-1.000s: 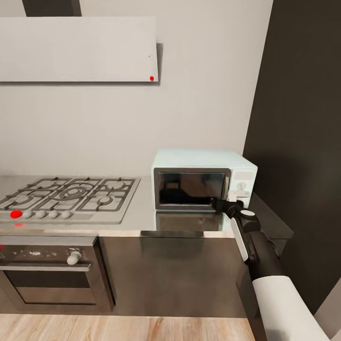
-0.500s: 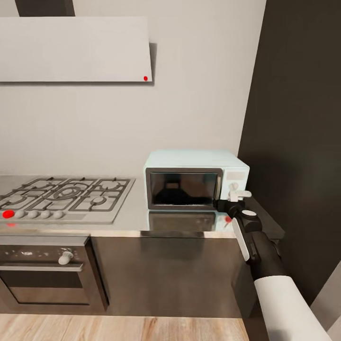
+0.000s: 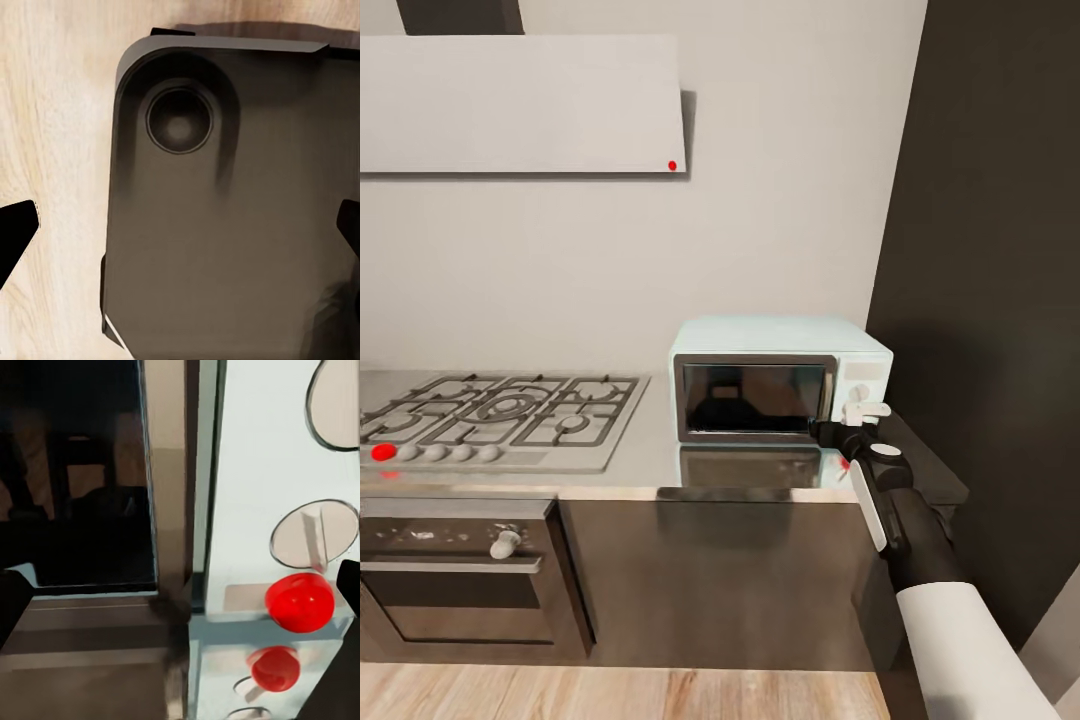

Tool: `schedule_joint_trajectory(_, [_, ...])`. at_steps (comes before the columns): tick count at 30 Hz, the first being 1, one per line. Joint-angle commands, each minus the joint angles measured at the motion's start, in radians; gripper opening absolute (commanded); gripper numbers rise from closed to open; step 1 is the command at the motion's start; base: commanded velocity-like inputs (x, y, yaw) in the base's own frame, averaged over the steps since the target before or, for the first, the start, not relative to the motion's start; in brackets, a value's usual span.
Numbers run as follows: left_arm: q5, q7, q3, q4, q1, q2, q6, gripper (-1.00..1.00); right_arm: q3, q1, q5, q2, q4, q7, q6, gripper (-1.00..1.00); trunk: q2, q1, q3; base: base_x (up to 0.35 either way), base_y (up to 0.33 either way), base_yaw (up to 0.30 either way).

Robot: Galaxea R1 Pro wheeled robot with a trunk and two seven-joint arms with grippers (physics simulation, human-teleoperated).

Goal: In the kitchen, take the popcorn bag from the countertop, put it into the microwave, and heat it until the popcorn is cooked so the cooked popcorn ends up inside the bag.

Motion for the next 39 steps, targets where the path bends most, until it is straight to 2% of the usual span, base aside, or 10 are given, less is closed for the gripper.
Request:
schedule_joint_trajectory(1, [0.010, 0.000, 0.000, -0.001, 0.000, 0.000, -0.001, 1.00, -0.001, -0.001, 0.001, 0.001, -0.001, -0.001, 0.005, 1.00, -0.001, 0.000, -0.001, 0.000, 0.148, 0.000])
schedule_joint_trajectory(14, [0.010, 0.001, 0.000, -0.001, 0.000, 0.000, -0.001, 1.00, 0.001, -0.001, 0.003, 0.003, -0.011, -0.001, -0.008, 1.00, -0.001, 0.000, -0.001, 0.000, 0.012, 0.000])
schedule_joint_trajectory(18, [0.010, 0.002, 0.000, -0.001, 0.000, 0.000, -0.001, 1.00, 0.001, -0.001, 0.003, 0.003, -0.014, 0.001, -0.072, 1.00, -0.001, 0.000, -0.001, 0.000, 0.000, 0.000])
schedule_joint_trajectory(21, [0.010, 0.001, 0.000, -0.001, 0.000, -0.001, -0.001, 1.00, 0.000, -0.001, 0.003, 0.001, -0.012, 0.002, -0.092, 1.00, -0.001, 0.000, -0.001, 0.000, 0.000, 0.000])
schedule_joint_trajectory(39, [0.010, 0.000, -0.001, -0.001, 0.000, 0.001, -0.001, 1.00, -0.003, -0.001, -0.006, -0.001, 0.002, -0.001, -0.090, 1.00, -0.001, 0.000, -0.001, 0.091, 0.000, 0.000])
